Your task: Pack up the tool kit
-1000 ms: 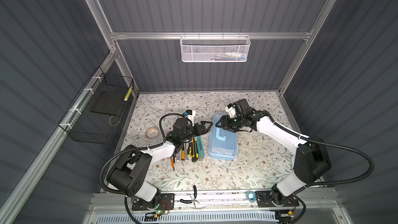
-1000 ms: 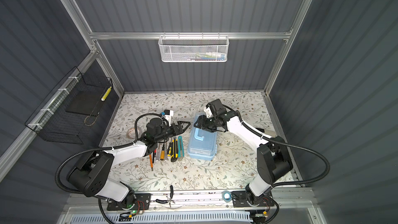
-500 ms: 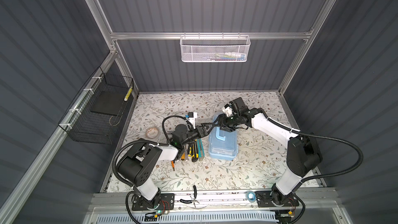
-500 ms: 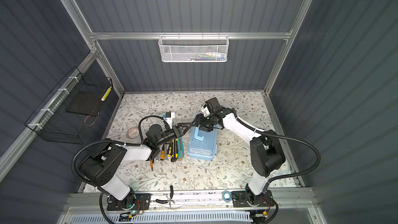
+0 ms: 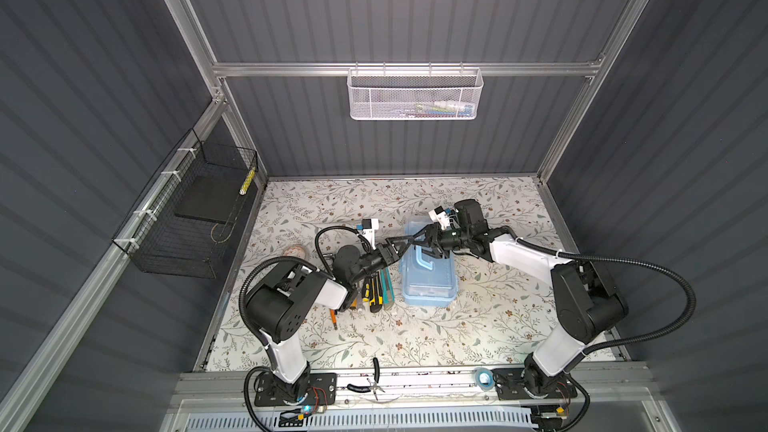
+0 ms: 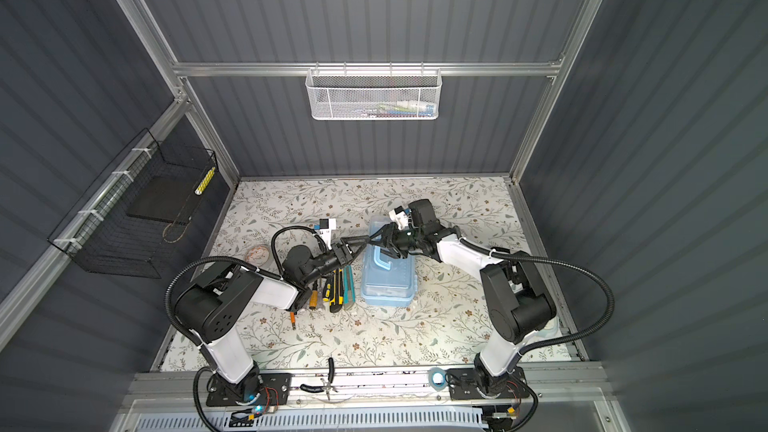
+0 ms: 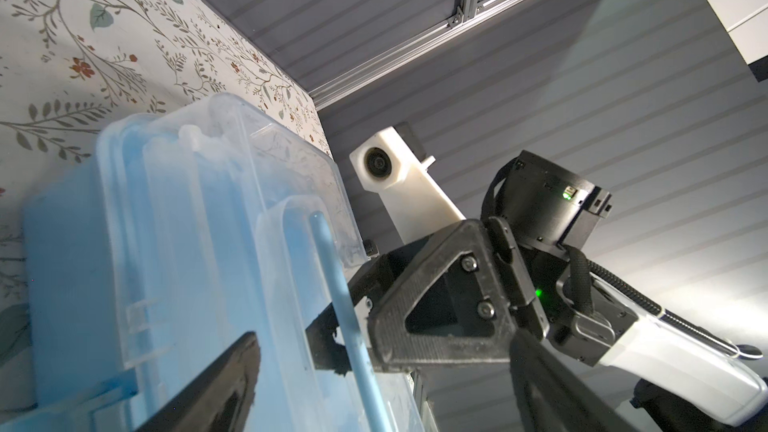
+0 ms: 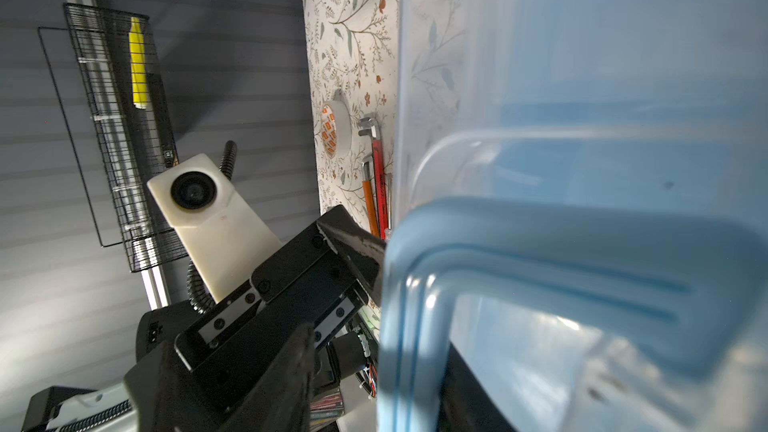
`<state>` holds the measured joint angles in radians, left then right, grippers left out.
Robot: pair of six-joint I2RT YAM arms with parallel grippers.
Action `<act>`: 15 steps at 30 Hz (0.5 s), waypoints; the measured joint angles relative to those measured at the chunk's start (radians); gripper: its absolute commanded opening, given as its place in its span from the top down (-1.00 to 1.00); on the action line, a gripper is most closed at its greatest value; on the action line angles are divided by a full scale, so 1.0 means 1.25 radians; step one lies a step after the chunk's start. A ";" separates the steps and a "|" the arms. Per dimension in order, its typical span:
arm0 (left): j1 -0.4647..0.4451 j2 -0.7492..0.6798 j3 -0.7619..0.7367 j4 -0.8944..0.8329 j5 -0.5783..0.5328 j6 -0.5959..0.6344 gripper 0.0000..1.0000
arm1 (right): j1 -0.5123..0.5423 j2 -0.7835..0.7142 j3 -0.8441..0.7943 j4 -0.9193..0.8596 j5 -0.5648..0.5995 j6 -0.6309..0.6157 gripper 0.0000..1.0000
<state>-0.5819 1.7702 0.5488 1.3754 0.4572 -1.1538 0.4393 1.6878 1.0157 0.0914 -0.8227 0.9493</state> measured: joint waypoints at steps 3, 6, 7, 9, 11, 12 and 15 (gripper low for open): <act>0.000 -0.019 0.003 -0.026 0.007 0.002 -0.88 | -0.018 -0.009 -0.034 0.053 -0.029 0.018 0.33; 0.010 -0.036 0.009 -0.044 0.015 0.002 -0.89 | -0.034 -0.019 -0.061 0.107 -0.054 0.037 0.38; 0.014 -0.040 0.012 -0.048 0.020 0.002 -0.88 | -0.038 -0.020 -0.067 0.121 -0.061 0.041 0.40; 0.024 -0.048 0.015 -0.059 0.024 0.002 -0.89 | -0.045 -0.020 -0.076 0.149 -0.076 0.051 0.41; 0.036 -0.055 0.017 -0.073 0.029 0.006 -0.89 | -0.051 -0.020 -0.083 0.175 -0.089 0.064 0.56; 0.040 -0.059 0.018 -0.082 0.030 0.009 -0.89 | -0.053 -0.020 -0.087 0.193 -0.095 0.075 0.73; 0.052 -0.073 0.020 -0.116 0.033 0.020 -0.89 | -0.056 -0.019 -0.098 0.261 -0.117 0.111 1.00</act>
<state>-0.5175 1.6791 0.5739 1.2308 0.4988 -1.1286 0.3687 1.6642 0.8932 0.4179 -0.9695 1.0882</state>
